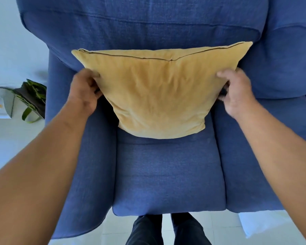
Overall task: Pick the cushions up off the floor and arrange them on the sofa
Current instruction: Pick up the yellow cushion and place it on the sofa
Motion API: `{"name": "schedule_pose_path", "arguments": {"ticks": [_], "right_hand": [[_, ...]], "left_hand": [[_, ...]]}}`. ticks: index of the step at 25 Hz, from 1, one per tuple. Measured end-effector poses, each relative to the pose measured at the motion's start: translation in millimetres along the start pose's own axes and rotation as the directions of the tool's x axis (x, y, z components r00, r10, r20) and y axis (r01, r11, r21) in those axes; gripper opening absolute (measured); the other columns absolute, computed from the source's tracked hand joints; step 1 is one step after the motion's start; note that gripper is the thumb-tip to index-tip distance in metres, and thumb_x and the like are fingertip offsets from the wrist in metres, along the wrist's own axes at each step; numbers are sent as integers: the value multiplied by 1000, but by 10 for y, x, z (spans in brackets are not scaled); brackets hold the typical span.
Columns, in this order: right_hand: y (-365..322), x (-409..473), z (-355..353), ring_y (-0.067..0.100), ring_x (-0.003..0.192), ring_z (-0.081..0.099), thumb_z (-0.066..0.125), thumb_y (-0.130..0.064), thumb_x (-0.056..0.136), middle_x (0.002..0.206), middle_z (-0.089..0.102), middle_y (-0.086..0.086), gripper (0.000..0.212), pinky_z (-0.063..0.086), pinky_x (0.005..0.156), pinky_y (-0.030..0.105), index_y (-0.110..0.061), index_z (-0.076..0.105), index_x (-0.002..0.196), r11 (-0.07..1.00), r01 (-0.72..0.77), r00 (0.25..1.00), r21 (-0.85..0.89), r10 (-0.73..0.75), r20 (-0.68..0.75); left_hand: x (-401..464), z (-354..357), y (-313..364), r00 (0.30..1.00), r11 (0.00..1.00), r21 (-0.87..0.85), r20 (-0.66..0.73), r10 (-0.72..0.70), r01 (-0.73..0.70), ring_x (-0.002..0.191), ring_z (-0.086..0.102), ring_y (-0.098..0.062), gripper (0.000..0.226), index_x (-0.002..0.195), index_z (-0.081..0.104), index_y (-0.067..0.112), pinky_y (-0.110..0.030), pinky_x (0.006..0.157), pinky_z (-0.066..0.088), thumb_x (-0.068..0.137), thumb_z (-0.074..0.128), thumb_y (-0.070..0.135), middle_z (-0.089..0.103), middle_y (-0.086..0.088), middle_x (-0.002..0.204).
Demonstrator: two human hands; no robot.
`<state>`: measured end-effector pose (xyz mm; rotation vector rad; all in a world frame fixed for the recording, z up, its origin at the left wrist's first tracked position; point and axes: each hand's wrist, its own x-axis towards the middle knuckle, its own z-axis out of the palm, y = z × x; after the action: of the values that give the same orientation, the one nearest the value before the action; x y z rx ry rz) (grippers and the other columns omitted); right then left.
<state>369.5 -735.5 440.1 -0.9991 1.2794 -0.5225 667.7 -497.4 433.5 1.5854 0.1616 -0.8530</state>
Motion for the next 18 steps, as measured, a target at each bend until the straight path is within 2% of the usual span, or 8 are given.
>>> {"name": "schedule_pose_path", "arguments": {"ticks": [1, 3, 5, 7, 11, 13, 15, 18], "right_hand": [[-132, 10, 23, 14, 113, 66, 78, -32, 82, 119, 73, -12, 32, 54, 89, 44, -30, 66, 112, 1000, 15, 1000, -4, -15, 23], [-266, 11, 71, 13, 108, 71, 81, -33, 87, 111, 77, -12, 20, 59, 90, 47, -33, 71, 104, 993, 57, 998, -101, -55, 25], [-288, 3, 37, 17, 104, 76, 82, -25, 87, 103, 81, -8, 10, 61, 95, 51, -30, 75, 93, 988, 107, 991, -110, -115, -65], [-235, -32, -35, 19, 105, 76, 81, -22, 88, 102, 81, -6, 9, 61, 97, 53, -30, 77, 89, 991, 127, 983, -47, -132, -131], [-68, -151, -33, 13, 101, 71, 75, -25, 95, 107, 76, -10, 10, 58, 99, 57, -28, 71, 103, 998, 21, 993, -54, -28, -117], [-102, -220, -8, 9, 100, 66, 74, -30, 96, 108, 73, -12, 12, 56, 100, 57, -29, 69, 107, 998, -3, 993, -62, -5, -115], [-182, -305, -28, 8, 102, 65, 73, -35, 96, 111, 71, -12, 18, 56, 101, 53, -26, 69, 112, 997, 7, 994, -82, -16, -111], [-189, -475, -99, 10, 103, 65, 73, -40, 95, 114, 71, -8, 33, 57, 103, 50, -19, 69, 121, 987, 20, 991, -159, -41, -131]], "left_hand": [[32, -1, 123, 999, 999, 0, 23, 34, -34, 94, 74, -18, 13, 99, 71, 20, -38, 87, 61, 88, 65, 15, 79, 5, 92], [61, 6, 273, 985, 980, 107, 44, 166, -170, 107, 76, -17, 23, 111, 75, 22, -37, 90, 63, 88, 77, 22, 82, 2, 110], [10, -7, 320, 951, 943, 134, -13, 309, -304, 104, 75, -16, 27, 107, 78, 22, -37, 94, 63, 80, 84, 21, 81, 1, 109], [-57, -56, 255, 936, 934, 107, -48, 349, -342, 101, 74, -14, 26, 104, 79, 22, -39, 99, 62, 79, 86, 23, 81, 1, 107], [-112, -118, 56, 966, 961, 164, -93, 240, -223, 118, 74, -22, 23, 105, 76, 25, -50, 101, 62, 84, 83, 27, 79, -4, 124], [-130, -123, 86, 977, 970, 162, -79, 196, -181, 119, 73, -21, 31, 117, 73, 21, -45, 96, 65, 88, 81, 29, 76, -4, 129], [-205, -135, 119, 978, 969, 170, -75, 196, -181, 107, 73, -15, 34, 123, 71, 18, -32, 87, 64, 93, 78, 31, 75, 0, 126], [-463, -159, 5, 971, 950, 280, -154, 186, -137, 84, 57, -18, 10, 89, 68, 23, -32, 75, 52, 93, 71, 32, 65, -1, 93]]}}
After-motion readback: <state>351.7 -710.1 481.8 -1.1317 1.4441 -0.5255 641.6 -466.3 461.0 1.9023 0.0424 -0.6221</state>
